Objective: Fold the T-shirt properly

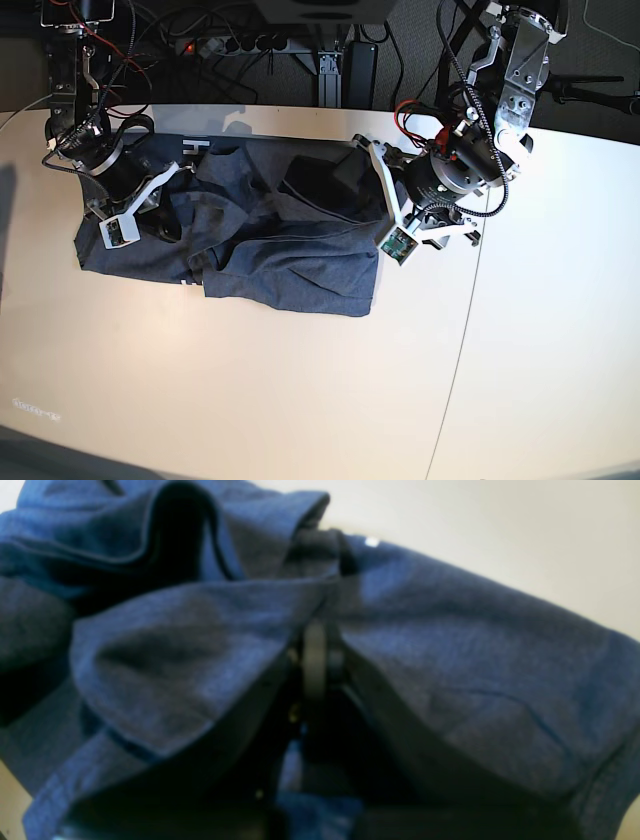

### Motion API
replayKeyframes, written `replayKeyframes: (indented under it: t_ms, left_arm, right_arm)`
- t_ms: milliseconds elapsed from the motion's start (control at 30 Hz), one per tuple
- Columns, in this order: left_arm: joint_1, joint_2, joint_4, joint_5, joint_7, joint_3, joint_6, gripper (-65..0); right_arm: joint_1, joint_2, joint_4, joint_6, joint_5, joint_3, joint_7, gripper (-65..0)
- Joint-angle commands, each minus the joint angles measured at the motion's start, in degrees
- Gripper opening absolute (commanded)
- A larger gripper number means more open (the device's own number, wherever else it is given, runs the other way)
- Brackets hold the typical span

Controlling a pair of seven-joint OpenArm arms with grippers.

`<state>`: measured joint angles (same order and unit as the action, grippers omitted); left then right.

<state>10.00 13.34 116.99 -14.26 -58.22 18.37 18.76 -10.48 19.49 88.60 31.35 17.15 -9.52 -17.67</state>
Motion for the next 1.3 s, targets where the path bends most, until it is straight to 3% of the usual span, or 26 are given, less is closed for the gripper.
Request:
replayKeyframes:
  t_ms: [0,400,900,933,1033,1067,1267]
  left_arm:
    - [-0.31,0.04,0.92,-0.9,1.2,-0.46,2.16,-30.5]
    - [-0.33,0.0,-7.23,-5.27,2.58,-0.76,4.66,-30.5]
    - [-0.61,-0.17,-4.74,-6.99,2.93,-0.76,4.66,-30.9]
    - [-0.61,-0.17,-4.46,-7.02,2.93,-0.76,4.66,-35.0]
    - [-0.59,-0.2,-4.31,-7.61,2.91,-0.66,5.73,-55.8]
    - [-0.59,-0.2,-4.31,-8.0,2.89,-0.59,6.69,-58.8]
    - [-0.59,-0.2,-4.31,-8.68,2.73,-0.59,7.96,-59.6]
  right_arm:
    - [0.57,0.66,0.85,1.44,0.92,-0.37,1.27,-65.0]
    - [0.46,0.66,0.85,1.44,0.92,-0.37,1.14,-65.0]
    - [0.46,0.66,0.85,1.44,0.9,-0.37,1.14,-65.0]
    - [0.46,0.66,0.85,1.44,0.9,-0.37,1.14,-65.0]
    - [0.46,0.66,0.85,1.44,0.9,-0.37,1.14,-65.0]
    - [0.46,0.66,0.85,1.44,0.9,-0.37,1.14,-65.0]
    - [0.46,0.66,0.85,1.44,0.9,-0.37,1.14,-65.0]
